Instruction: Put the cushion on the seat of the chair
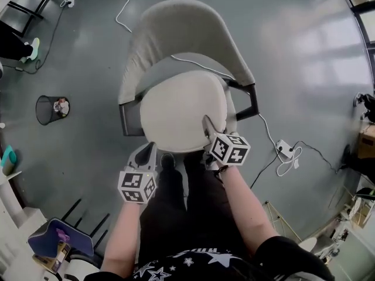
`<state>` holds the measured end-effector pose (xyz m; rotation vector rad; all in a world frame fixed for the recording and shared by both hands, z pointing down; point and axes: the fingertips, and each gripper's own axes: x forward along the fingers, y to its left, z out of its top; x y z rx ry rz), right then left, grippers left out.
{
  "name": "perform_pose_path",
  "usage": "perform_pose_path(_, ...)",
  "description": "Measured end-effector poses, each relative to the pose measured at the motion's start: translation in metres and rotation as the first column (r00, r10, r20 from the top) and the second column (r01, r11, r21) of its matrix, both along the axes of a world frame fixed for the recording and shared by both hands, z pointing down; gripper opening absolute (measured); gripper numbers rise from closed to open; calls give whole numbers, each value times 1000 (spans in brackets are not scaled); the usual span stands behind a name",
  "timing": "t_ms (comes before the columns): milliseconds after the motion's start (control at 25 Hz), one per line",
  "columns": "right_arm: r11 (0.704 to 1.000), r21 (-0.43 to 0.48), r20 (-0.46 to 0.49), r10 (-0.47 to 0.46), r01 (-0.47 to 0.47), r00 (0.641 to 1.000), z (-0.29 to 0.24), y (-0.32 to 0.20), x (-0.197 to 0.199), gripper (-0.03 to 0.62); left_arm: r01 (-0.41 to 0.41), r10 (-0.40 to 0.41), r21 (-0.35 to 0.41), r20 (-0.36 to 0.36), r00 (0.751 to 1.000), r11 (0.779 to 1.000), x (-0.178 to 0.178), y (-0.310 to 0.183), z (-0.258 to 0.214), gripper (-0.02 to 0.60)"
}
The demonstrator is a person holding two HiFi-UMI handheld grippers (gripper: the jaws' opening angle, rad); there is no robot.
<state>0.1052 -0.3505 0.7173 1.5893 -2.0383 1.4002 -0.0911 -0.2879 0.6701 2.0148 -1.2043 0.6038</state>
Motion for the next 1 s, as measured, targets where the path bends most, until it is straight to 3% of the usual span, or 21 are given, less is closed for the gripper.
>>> perform_pose_path(320, 1000, -27, -46, 12, -13, 999, 43, 5, 23, 81, -15, 15, -79, 9, 1000, 997, 19, -2, 46, 9)
perform_pose_path(560, 1000, -18, -154, -3, 0, 988, 72, 11, 38, 121, -38, 41, -135, 16, 999, 990, 31, 1, 69, 9)
perform_pose_path(1000, 981, -154, -105, 102, -117, 989, 112, 21, 66, 260, -70, 76, -170, 27, 997, 983, 44, -3, 89, 9)
